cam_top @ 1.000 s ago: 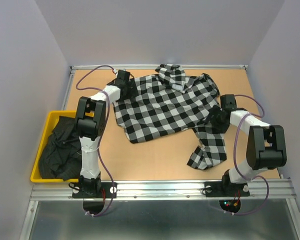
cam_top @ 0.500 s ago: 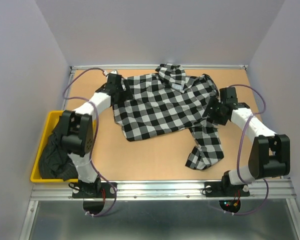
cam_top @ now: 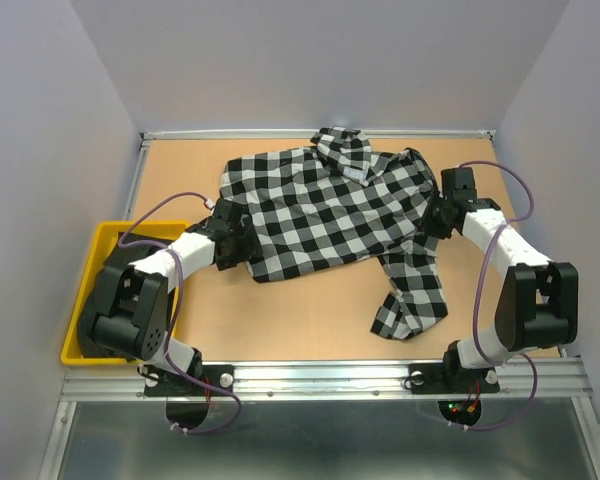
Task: Fold and stack the long sleeve shirts
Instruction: Flatten the shirt out
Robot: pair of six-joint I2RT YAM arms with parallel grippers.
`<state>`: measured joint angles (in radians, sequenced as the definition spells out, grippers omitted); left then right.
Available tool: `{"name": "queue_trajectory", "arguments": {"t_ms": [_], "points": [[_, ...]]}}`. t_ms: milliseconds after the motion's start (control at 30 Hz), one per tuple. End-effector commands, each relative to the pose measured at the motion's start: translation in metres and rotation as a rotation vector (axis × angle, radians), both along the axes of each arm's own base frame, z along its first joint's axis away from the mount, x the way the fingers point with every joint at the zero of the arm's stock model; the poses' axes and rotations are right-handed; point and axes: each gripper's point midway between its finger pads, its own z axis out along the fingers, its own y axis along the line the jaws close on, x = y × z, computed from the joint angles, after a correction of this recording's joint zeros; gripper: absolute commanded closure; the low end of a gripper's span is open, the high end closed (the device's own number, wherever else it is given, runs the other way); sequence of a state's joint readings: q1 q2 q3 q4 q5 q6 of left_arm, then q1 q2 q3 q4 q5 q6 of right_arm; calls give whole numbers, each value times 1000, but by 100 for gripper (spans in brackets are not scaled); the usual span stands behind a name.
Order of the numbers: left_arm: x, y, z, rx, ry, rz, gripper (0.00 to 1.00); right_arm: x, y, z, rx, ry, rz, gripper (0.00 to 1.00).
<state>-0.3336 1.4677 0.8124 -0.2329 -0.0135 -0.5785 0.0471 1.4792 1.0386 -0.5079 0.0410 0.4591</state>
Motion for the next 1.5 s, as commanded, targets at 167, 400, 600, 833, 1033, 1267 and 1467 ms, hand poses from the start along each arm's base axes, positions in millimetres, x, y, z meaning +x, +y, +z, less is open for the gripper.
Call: {"name": "queue_trajectory", "arguments": {"t_ms": [167,400,600,833,1033,1267,1467], "points": [[-6,-6,-22,27,50,-11,25,38,7,-6,36,-57,-7,63],[-7,6,-42,101,97,17,48,26,10,-48,45,14,-15,63],[2,11,-46,150,101,22,59,-13,12,-74,52,93,-21,63],[21,18,-48,175,101,37,61,-71,24,-98,114,195,-27,63],[48,17,-46,172,93,41,62,-107,54,-97,188,222,7,62],[62,17,-20,164,43,34,57,-74,50,-46,118,85,38,44],[14,22,-10,119,64,27,35,-14,35,12,-12,-50,51,36]]}}
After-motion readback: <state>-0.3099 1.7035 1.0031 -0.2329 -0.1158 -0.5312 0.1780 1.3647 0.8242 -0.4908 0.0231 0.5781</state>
